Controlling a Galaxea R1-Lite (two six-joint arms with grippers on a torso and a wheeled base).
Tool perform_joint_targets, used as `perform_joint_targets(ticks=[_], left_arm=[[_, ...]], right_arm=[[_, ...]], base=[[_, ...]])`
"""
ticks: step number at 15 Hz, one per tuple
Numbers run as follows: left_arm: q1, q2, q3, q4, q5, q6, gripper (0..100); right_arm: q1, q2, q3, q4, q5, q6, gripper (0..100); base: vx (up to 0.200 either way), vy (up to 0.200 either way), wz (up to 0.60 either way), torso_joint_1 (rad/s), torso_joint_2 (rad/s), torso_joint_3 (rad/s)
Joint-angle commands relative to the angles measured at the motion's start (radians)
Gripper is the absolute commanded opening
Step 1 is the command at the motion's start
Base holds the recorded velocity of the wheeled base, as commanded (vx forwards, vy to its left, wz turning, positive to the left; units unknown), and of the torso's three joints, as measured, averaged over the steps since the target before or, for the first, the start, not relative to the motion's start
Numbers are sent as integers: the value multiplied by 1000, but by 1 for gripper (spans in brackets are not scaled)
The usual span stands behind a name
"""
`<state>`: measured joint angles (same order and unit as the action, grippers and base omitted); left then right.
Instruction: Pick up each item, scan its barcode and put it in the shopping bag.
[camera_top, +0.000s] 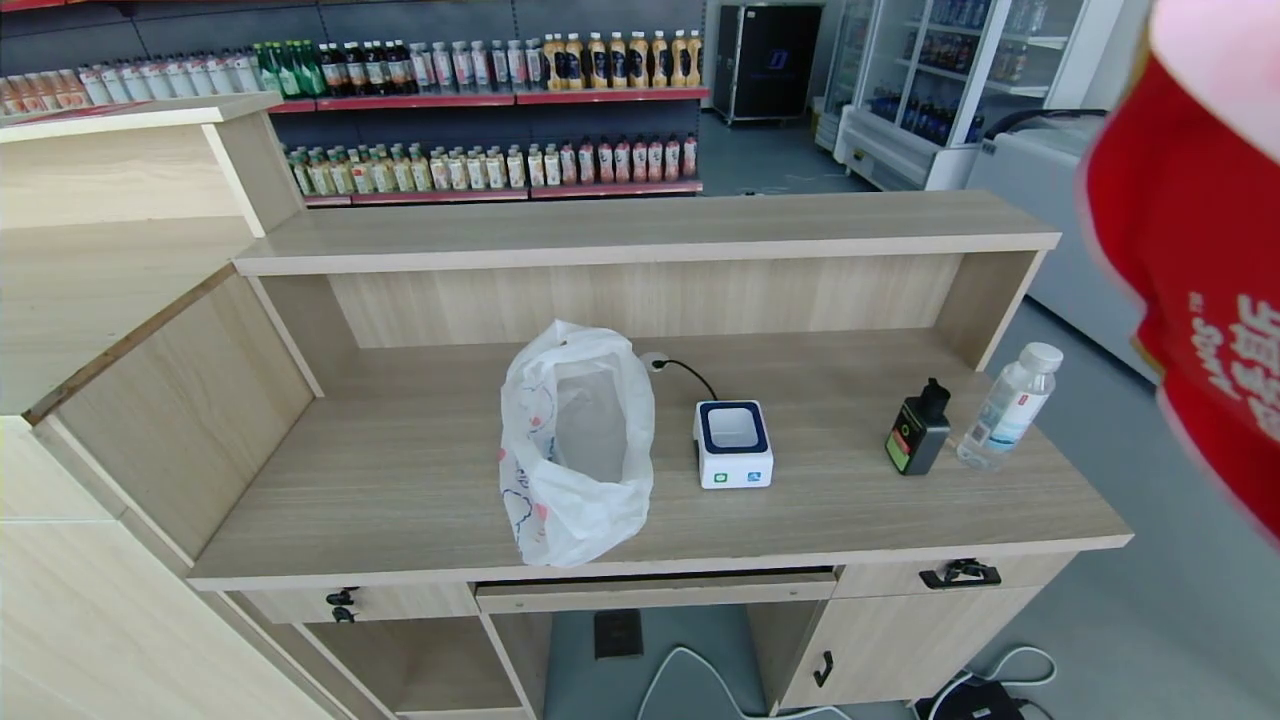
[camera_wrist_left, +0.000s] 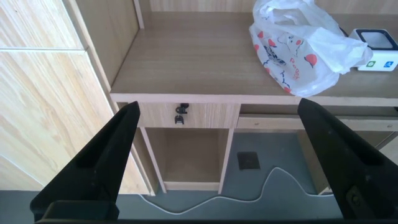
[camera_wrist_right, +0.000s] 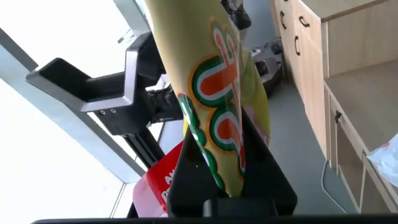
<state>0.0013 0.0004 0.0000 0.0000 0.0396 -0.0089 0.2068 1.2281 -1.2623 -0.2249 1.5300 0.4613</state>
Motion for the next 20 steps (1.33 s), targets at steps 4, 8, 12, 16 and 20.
perform_joint_targets(ticks=[4,8,12,16,20], left_arm=[[0,0,0,0,0,0,100],[0,0,0,0,0,0,100],[0,0,0,0,0,0,100],[0,0,0,0,0,0,100],[0,0,0,0,0,0,100]], right_arm=[[37,76,-2,-5,30,-24,0],[60,105,24,-4,24,-104,0],[69,105,34,-4,18,-105,0],[109,103,37,-1,-65,-107,0],[23,68,95,-1,-283,-196,0]], base=[[0,0,0,0,0,0],[0,0,0,0,0,0],[0,0,0,0,0,0],[0,0,0,0,0,0],[0,0,0,0,0,0]])
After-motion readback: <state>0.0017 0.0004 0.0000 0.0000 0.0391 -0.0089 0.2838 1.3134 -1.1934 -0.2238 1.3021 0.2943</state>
